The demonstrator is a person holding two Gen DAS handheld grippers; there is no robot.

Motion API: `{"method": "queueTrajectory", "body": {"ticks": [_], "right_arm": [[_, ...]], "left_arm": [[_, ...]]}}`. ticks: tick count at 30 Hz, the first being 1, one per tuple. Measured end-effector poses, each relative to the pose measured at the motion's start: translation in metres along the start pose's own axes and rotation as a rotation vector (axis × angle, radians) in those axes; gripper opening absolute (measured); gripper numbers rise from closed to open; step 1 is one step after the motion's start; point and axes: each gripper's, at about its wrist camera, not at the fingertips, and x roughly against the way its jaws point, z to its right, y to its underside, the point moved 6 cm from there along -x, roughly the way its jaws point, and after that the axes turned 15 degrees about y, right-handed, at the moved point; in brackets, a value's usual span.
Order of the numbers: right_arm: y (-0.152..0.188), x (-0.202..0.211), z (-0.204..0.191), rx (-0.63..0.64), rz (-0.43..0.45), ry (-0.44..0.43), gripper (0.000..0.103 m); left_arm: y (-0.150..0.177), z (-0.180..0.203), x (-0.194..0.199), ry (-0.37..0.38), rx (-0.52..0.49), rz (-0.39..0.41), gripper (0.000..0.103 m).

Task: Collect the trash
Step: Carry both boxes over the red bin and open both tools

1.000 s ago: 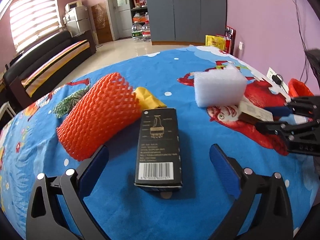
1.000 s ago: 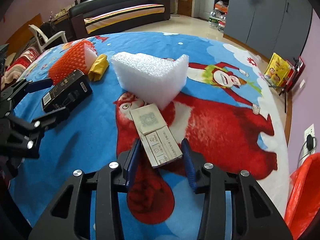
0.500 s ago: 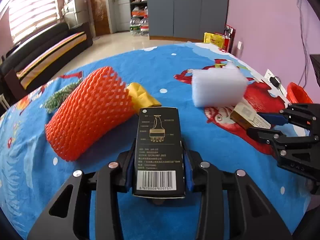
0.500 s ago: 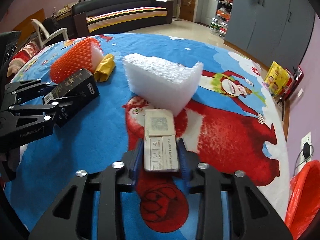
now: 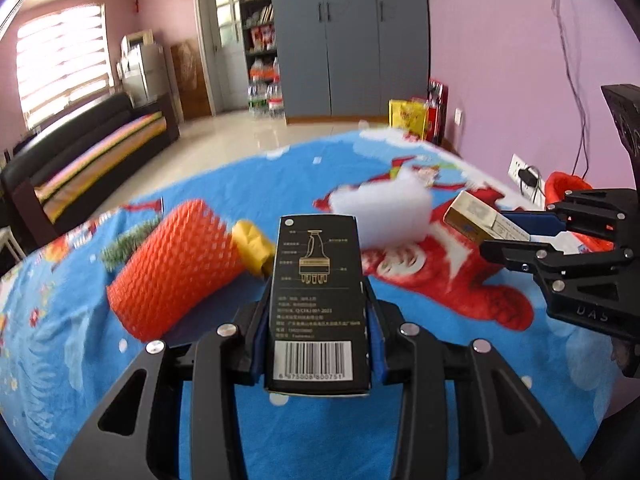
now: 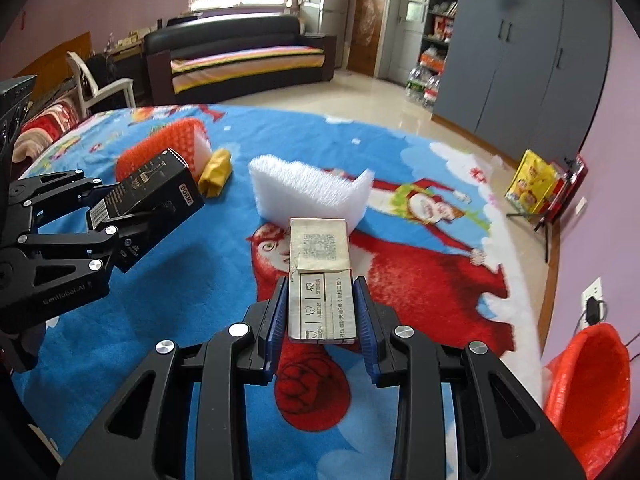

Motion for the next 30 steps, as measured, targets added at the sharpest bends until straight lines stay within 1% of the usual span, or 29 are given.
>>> {"method": "queueTrajectory", "body": {"ticks": [5, 10, 14, 21, 25, 30], "right_arm": [[-0.001, 0.018, 0.032, -0.074, 0.057, 0.047, 0.031], [0.003, 0.031, 0.062, -0.146, 0.086, 0.059, 0.031], [0.008, 0.038, 0.075, -0.159, 0.094, 0.063, 0.031], [0.015, 0.057, 0.082, -0.165, 0.125, 0.046, 0.031], [0.019, 0.069, 0.095, -0.195, 0.151, 0.066, 0.031], [0.033, 0.082, 0.124, -0.266, 0.157, 0.126, 0.031]], "left_arm": [[-0.014, 0.02, 0.009, 0.012, -0.02, 0.069, 0.038], [-0.023, 0.041, 0.01, 0.025, -0.054, 0.101, 0.038], [-0.025, 0.057, 0.008, 0.037, -0.075, 0.116, 0.038], [-0.023, 0.091, 0.003, 0.079, -0.115, 0.125, 0.038], [-0.021, 0.122, -0.003, 0.112, -0.157, 0.125, 0.038], [-0.025, 0.155, -0.012, 0.161, -0.181, 0.133, 0.038]]}}
